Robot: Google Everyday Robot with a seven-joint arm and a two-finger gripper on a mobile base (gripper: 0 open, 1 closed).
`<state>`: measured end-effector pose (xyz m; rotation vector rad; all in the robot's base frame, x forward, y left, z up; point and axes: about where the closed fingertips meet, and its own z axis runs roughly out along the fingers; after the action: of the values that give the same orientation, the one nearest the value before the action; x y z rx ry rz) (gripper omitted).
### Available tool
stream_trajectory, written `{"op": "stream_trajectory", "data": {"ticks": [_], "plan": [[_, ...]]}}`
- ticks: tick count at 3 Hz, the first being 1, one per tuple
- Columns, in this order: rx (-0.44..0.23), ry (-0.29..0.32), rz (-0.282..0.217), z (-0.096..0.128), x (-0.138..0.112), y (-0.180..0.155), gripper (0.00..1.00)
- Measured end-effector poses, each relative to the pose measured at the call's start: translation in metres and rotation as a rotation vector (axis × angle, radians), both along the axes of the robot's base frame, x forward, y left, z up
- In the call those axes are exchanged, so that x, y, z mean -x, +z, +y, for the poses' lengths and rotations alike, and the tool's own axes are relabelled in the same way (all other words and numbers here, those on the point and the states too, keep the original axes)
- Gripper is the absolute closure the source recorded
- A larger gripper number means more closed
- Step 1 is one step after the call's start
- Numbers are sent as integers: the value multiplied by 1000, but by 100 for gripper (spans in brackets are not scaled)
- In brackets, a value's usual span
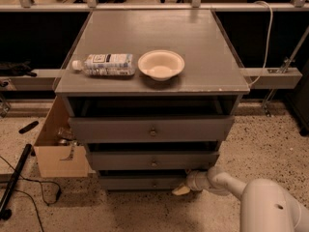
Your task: Open bottom drawer
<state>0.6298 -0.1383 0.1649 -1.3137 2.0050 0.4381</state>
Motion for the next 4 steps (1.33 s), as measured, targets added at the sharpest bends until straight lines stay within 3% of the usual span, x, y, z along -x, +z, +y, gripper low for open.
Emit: {"op": "stream_trajectory", "data": {"ticks": [3, 4], "plan": [[0, 0, 0, 0, 0, 0, 88], [0, 0, 0, 0, 0, 0, 100]]}}
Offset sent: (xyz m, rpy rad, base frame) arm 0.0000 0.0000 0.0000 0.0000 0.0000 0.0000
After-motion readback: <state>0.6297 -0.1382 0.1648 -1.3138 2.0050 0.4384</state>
